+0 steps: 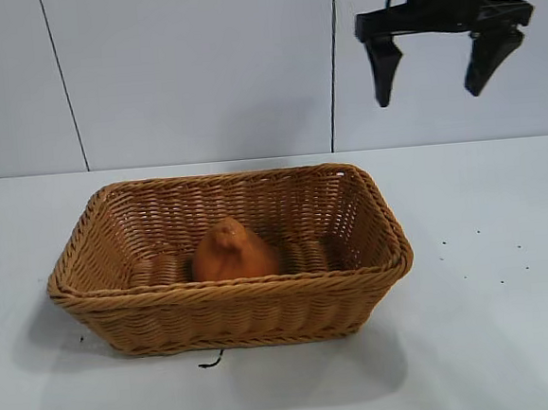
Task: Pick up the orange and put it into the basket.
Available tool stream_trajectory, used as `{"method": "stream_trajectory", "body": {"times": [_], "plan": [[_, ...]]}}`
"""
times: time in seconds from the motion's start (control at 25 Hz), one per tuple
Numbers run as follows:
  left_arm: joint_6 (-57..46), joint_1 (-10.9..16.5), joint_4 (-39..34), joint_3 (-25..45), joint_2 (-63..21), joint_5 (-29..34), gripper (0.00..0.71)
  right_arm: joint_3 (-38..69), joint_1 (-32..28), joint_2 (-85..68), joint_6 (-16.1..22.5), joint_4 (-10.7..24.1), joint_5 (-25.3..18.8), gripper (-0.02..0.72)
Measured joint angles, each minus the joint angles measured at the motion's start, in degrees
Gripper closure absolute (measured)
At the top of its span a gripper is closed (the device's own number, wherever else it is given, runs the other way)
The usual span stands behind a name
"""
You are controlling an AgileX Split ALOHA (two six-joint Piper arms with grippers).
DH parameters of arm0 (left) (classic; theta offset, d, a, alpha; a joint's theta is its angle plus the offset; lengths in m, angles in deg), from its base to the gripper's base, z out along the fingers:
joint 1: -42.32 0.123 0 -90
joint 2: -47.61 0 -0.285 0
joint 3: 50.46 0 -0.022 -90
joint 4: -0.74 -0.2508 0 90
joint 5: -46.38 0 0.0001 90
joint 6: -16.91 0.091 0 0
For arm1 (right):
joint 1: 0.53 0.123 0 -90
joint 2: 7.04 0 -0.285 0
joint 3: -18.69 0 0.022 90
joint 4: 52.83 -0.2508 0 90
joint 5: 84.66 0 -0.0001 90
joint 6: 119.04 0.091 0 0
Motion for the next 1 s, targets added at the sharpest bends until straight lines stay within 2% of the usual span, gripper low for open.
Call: {"method": "stream_trajectory", "body": {"times": [0.2, 0.36, 0.64, 1.0], "plan": [[0.0, 0.0, 0.0, 0.0, 0.0, 0.0, 0.014, 0.22, -0.58, -0.21, 0.0, -0.97, -0.05, 0.01], [0.0, 0.0, 0.0, 0.0, 0.0, 0.0, 0.014, 5.19, -0.58, -3.42, 0.0, -3.22, 0.03, 0.01], [0.0, 0.0, 0.0, 0.0, 0.0, 0.0, 0.014, 25.36, -0.58, -18.7, -1.42, -4.05, 0.07, 0.01], [0.0, 0.0, 0.0, 0.0, 0.0, 0.0, 0.014, 54.65, -0.58, -45.8, -2.03, -4.05, -0.04, 0.01]]}}
